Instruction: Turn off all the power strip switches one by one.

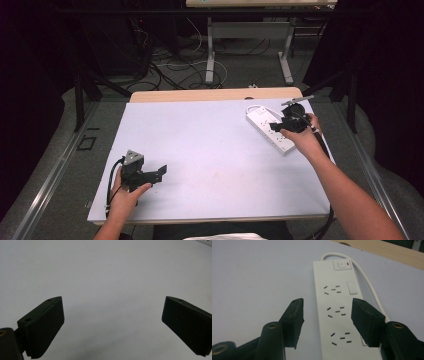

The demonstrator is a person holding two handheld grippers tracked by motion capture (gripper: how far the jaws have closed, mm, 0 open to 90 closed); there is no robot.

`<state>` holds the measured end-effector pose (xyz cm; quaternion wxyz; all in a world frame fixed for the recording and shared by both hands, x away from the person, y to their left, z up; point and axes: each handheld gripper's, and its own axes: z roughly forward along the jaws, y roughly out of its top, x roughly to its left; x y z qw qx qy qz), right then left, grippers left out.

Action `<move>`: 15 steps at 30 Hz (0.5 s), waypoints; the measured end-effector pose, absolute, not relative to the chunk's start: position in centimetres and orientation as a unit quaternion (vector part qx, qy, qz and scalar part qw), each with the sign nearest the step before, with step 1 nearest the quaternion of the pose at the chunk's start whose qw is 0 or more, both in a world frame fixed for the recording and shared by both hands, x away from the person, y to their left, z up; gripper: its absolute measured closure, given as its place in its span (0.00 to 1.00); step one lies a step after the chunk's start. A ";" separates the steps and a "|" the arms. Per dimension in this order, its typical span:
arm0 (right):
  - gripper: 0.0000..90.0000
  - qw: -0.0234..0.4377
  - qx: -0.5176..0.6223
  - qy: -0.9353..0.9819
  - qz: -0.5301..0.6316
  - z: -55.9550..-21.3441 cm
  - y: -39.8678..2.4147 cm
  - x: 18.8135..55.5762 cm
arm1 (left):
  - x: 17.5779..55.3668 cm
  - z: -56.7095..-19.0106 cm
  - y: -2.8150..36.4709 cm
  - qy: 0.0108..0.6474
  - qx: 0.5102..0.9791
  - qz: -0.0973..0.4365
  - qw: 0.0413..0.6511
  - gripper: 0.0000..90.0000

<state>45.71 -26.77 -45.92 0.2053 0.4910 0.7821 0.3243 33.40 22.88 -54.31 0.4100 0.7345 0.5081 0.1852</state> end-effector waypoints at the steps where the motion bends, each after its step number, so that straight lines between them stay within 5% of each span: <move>1: 0.49 0.206 0.491 0.782 0.324 -45.8 -26.7 46.0 | 33.4 -54.3 22.9 0.508 0.734 0.185 0.410 0.05; 15: 0.59 0.204 0.515 0.769 0.320 -44.9 -26.0 49.4 | 33.4 -54.2 23.1 0.508 0.736 0.181 0.410 0.05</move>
